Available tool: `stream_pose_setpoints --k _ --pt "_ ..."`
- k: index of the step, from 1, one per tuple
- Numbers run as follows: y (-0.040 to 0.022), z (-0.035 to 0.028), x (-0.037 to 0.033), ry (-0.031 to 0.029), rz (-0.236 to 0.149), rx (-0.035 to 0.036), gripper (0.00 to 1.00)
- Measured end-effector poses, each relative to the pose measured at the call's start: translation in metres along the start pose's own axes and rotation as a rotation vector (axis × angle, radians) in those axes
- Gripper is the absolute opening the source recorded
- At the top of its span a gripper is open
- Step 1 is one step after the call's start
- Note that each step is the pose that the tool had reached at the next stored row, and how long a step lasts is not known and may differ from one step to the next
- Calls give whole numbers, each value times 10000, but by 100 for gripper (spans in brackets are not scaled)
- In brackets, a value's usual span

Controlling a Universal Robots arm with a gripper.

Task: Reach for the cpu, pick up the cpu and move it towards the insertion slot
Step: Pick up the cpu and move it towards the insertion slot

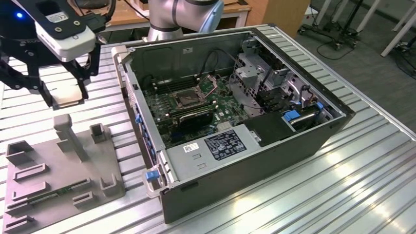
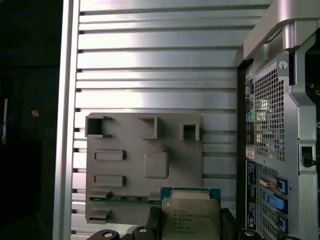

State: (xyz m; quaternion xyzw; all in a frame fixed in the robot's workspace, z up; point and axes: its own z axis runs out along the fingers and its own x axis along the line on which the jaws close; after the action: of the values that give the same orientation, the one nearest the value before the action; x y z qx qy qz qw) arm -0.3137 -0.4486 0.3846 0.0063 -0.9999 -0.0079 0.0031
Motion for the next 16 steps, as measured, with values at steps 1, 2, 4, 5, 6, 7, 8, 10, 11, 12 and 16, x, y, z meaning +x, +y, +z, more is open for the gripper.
stream_pose_setpoints --k 1,2,4,5,6,7,8,10,11,12,16 --pt "0 0 -14 1 0 0 55" --pt "0 0 -27 1 0 0 55" --pt "-1 0 -51 1 0 0 55" --pt "-1 0 -63 1 0 0 55" --pt "-1 0 -75 2 0 0 55" --pt "-1 0 -88 2 0 0 55" --pt "-1 0 -101 2 -1 0 55" --pt "-2 -1 -126 3 0 0 55" --pt "-2 -1 -138 3 0 0 55" --pt "-2 -1 -151 4 0 0 55" --pt "-2 -1 -200 6 0 0 55"
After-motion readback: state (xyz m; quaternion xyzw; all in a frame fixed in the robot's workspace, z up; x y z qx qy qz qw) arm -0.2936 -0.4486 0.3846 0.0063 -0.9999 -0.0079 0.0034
